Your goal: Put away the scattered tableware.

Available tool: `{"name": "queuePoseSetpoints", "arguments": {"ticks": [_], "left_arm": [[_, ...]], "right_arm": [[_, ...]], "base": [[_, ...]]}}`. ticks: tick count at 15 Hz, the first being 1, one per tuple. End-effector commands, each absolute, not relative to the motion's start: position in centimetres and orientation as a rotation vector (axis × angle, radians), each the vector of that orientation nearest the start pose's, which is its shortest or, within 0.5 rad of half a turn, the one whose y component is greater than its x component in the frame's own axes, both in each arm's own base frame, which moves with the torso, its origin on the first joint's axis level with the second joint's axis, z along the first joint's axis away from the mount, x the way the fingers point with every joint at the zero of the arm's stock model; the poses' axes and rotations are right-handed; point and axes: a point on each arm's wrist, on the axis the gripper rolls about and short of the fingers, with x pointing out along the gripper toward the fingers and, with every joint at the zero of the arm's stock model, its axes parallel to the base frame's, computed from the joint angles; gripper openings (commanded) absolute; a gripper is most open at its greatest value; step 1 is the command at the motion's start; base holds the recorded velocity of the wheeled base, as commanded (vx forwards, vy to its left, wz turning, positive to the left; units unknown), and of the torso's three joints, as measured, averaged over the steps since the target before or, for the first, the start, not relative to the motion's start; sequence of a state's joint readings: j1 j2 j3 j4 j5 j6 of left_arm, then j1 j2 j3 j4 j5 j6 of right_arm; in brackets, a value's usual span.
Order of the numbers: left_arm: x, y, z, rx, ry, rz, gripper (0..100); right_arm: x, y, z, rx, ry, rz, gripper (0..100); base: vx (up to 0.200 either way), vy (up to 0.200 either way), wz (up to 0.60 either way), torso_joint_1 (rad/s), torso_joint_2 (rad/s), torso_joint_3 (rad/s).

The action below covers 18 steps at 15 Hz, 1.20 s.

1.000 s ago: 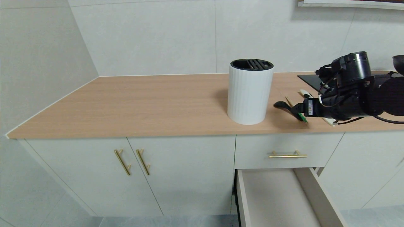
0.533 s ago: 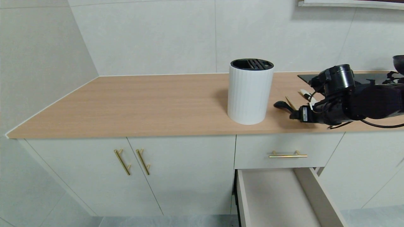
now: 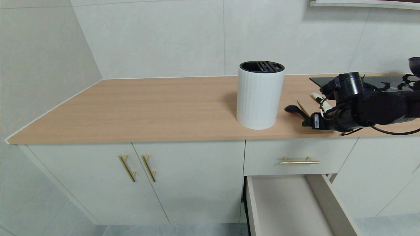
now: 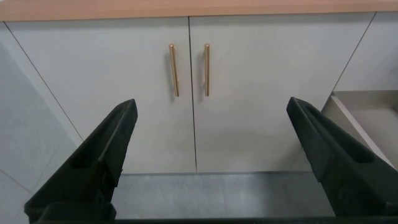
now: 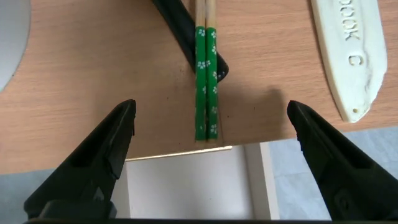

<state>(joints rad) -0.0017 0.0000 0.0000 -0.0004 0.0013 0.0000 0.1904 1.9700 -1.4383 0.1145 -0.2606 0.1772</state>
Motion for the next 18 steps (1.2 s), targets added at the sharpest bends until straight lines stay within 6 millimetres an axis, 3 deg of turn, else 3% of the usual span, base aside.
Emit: {"name": "queuePoseSetpoints", "arguments": {"ticks": [1, 11, 15, 18], "left_arm": [[-2.3, 0.0, 7.5, 0.0, 0.0, 0.0, 100], [-2.3, 0.0, 7.6, 0.0, -0.002, 0.0, 100], [-2.3, 0.0, 7.5, 0.0, 0.0, 0.0, 100], [-2.3, 0.0, 7.6, 0.0, -0.002, 0.0, 100]], "right_arm": [[38.2, 6.8, 18.9, 0.025, 0.625, -0.124, 0], [37.9, 6.6, 19.6, 0.032, 0.612, -0.123, 0], [34.4, 6.2, 21.1, 0.038, 0.624, -0.12, 0], [30.1, 6.3, 22.6, 0.057, 0.603, -0.098, 0]], "base": [[0.0, 0.0, 0.0, 0.0, 0.0, 0.0], [0.0, 0.0, 0.0, 0.0, 0.0, 0.0], [0.0, 0.0, 0.0, 0.0, 0.0, 0.0], [0.0, 0.0, 0.0, 0.0, 0.0, 0.0]]}}
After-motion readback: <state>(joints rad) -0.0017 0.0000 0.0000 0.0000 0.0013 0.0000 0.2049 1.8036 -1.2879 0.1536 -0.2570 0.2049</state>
